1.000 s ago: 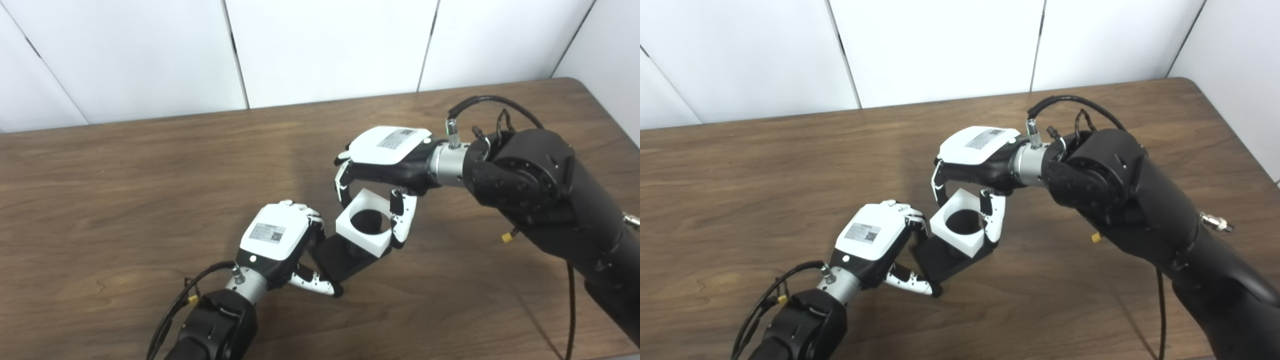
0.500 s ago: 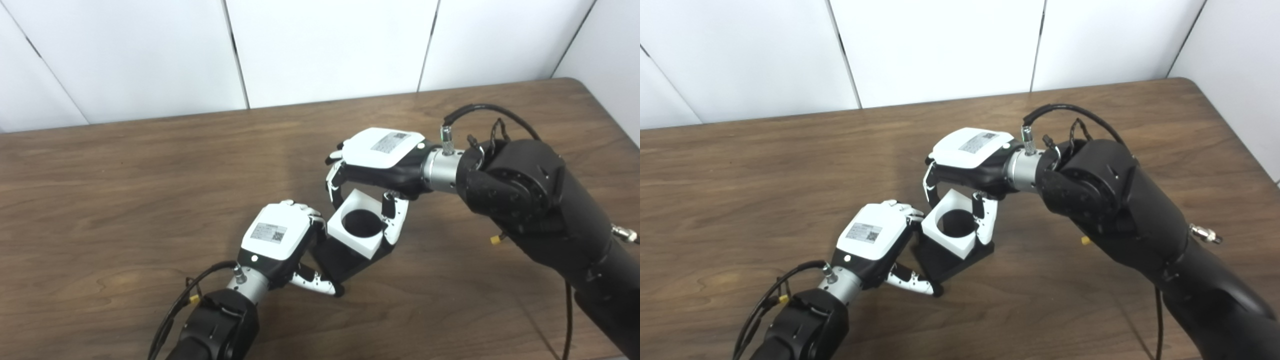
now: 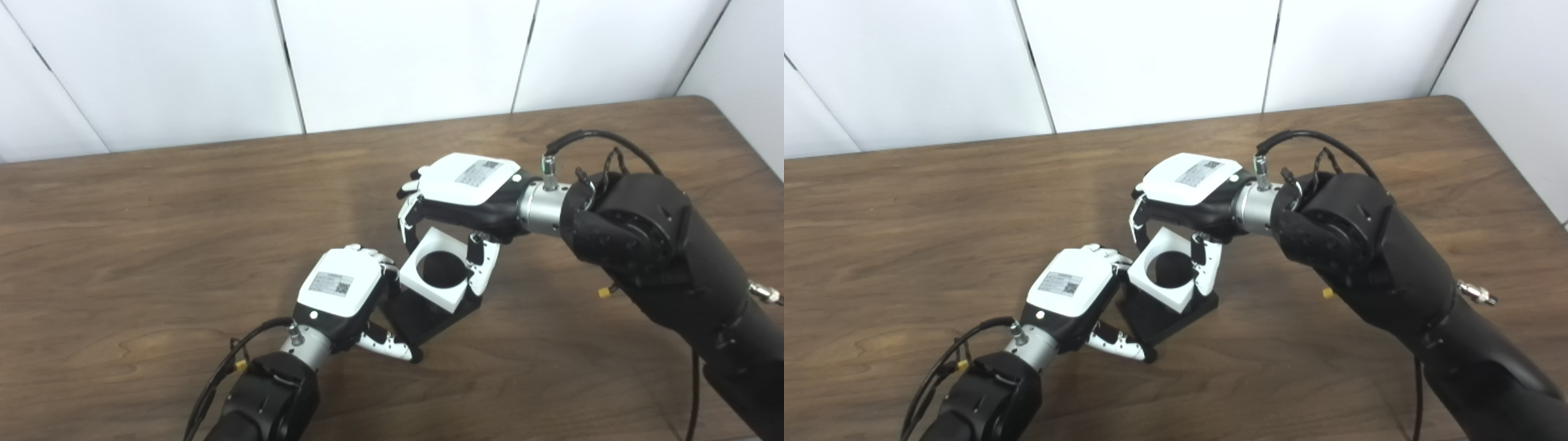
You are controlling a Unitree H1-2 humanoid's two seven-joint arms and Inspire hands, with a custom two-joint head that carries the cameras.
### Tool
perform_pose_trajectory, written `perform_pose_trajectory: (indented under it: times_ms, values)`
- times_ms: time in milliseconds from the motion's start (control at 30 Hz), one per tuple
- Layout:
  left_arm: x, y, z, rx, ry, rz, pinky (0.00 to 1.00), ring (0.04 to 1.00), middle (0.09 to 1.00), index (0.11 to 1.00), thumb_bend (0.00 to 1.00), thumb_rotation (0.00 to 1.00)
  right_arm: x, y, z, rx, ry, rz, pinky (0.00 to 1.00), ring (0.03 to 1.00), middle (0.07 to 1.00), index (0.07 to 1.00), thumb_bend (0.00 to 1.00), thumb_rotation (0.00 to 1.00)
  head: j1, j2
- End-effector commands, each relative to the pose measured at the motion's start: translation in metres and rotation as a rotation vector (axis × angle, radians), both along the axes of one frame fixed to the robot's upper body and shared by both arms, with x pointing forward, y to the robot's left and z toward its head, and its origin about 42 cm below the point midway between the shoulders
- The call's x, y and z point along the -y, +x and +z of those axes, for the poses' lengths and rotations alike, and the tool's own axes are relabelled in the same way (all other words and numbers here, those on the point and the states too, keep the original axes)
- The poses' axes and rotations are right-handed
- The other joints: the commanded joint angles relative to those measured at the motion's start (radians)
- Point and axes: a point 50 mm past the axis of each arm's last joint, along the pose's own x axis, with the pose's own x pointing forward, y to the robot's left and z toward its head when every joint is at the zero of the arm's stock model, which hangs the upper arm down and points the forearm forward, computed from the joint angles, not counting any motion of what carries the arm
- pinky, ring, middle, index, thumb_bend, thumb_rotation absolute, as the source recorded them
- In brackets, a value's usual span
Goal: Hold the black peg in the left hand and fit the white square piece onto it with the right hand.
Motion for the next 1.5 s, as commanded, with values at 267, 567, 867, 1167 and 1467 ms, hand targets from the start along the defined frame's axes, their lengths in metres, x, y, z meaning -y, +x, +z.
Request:
perform_pose_trajectory:
  times_ms: [267, 567, 867, 1167, 1467]
  values:
    - [0.007, -0.010, -0.018, -0.081, 0.067, -0.039, 0.88, 0.835, 0.775, 0.492, 0.51, 0.07, 0.009, 0.014, 0.004, 0.017, -0.030, -0.018, 0.99, 0.933, 0.787, 0.485, 0.52, 0.13, 0.000, 0.002]
    - [0.005, -0.009, -0.017, -0.079, 0.062, -0.040, 0.87, 0.828, 0.771, 0.491, 0.51, 0.06, 0.014, 0.016, 0.008, 0.009, -0.061, -0.027, 0.98, 0.940, 0.787, 0.487, 0.52, 0.13, -0.005, 0.009]
    - [0.005, -0.009, -0.018, -0.080, 0.069, -0.039, 0.87, 0.828, 0.773, 0.491, 0.51, 0.07, 0.015, 0.018, 0.012, 0.011, -0.076, -0.033, 0.97, 0.943, 0.789, 0.487, 0.52, 0.13, -0.007, 0.011]
    - [0.006, -0.009, -0.017, -0.084, 0.071, -0.039, 0.87, 0.832, 0.777, 0.491, 0.51, 0.07, 0.016, 0.016, 0.011, 0.010, -0.065, -0.041, 0.96, 0.941, 0.786, 0.487, 0.52, 0.13, -0.006, 0.013]
    - [0.005, -0.009, -0.016, -0.078, 0.069, -0.041, 0.87, 0.829, 0.772, 0.491, 0.51, 0.06, 0.014, 0.016, 0.006, 0.000, -0.061, -0.056, 0.97, 0.938, 0.801, 0.654, 0.86, 0.20, -0.007, 0.015]
